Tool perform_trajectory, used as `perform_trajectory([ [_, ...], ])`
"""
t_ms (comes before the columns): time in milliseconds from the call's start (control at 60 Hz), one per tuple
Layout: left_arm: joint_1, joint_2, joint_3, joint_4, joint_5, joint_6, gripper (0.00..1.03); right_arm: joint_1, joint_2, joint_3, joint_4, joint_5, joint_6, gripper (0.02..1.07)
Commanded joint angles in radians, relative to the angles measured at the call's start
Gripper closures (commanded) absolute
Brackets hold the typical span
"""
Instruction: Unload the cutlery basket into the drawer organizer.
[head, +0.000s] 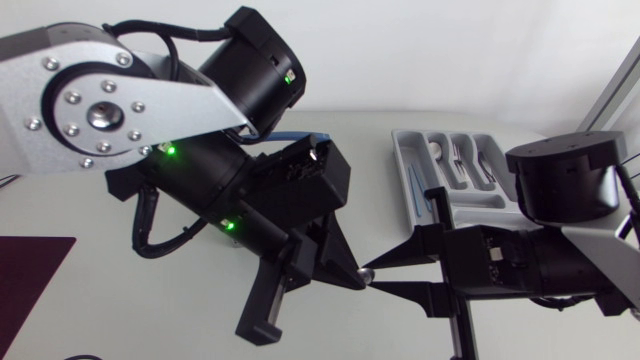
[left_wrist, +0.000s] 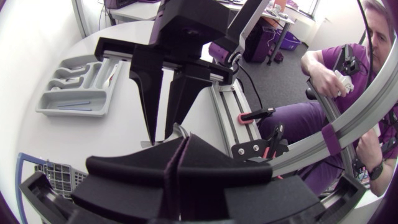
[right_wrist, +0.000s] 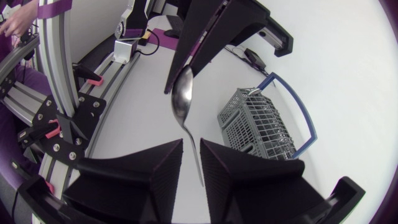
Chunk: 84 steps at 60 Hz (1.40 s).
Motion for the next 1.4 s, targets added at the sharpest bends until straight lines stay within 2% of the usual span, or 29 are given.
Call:
perform_trajectory([
  [0, -0.007, 0.019, 0.033, -0.010, 0.017, 0.022, 1.00, 0.012, 0.017, 0.018, 0.015, -0.003, 0.027, 1.00],
  [267, 0.004, 0.034, 0.059, -0.006, 0.017, 0.012, 0.99, 0.009, 0.023, 0.001, 0.012, -0.003, 0.038, 1.01],
  [317, 0.010, 0.039, 0.072, -0.001, 0.017, 0.000, 0.90, 0.007, 0.018, -0.002, 0.006, -0.003, 0.038, 1.01],
  [350, 0.018, 0.040, 0.081, 0.002, 0.017, -0.006, 0.72, 0.006, 0.014, -0.007, 0.003, -0.002, 0.038, 1.01],
  [383, 0.025, 0.043, 0.087, 0.017, 0.017, -0.023, 0.58, 0.004, 0.009, -0.011, 0.000, 0.000, 0.038, 1.01],
  [400, 0.027, 0.043, 0.089, 0.019, 0.017, -0.026, 0.57, 0.001, 0.009, -0.011, -0.005, 0.000, 0.036, 1.01],
  [417, 0.033, 0.050, 0.096, 0.033, 0.017, -0.044, 0.46, -0.002, 0.009, -0.013, -0.010, 0.000, 0.033, 1.01],
  [500, 0.051, 0.065, 0.121, 0.042, 0.017, -0.072, 0.31, -0.017, 0.011, -0.024, -0.014, 0.001, 0.022, 1.01],
  [583, 0.077, 0.073, 0.139, 0.057, 0.018, -0.098, 0.24, -0.043, 0.009, -0.034, -0.028, 0.001, -0.002, 1.01],
  [750, 0.171, 0.079, 0.170, 0.108, 0.008, -0.162, 0.23, -0.212, 0.014, -0.047, -0.080, 0.000, -0.133, 1.01],
  [767, 0.192, 0.082, 0.173, 0.108, -0.021, -0.169, 0.23, -0.230, 0.014, -0.048, -0.085, 0.000, -0.149, 1.01],
  [850, 0.243, 0.074, 0.161, 0.108, -0.063, -0.178, 0.23, -0.327, 0.018, -0.048, -0.099, 0.003, -0.223, 1.01],
  [1000, 0.308, 0.053, 0.131, 0.077, -0.212, -0.178, 0.23, -0.523, 0.047, -0.033, -0.119, 0.004, -0.380, 1.01],
  [1033, 0.321, 0.050, 0.128, 0.065, -0.222, -0.173, 0.23, -0.556, 0.063, -0.027, -0.117, 0.004, -0.404, 1.01],
  [1083, 0.357, 0.046, 0.118, 0.051, -0.267, -0.170, 0.23, -0.631, 0.110, -0.010, -0.106, 0.001, -0.458, 1.01],
  [1183, 0.398, 0.045, 0.107, 0.031, -0.296, -0.156, 0.23, -0.706, 0.166, -0.007, -0.054, 0.007, -0.504, 1.01],
  [1383, 0.495, 0.028, 0.061, 0.030, -0.324, -0.095, 0.23, -0.819, 0.255, -0.013, 0.087, 0.067, -0.587, 1.01],
])
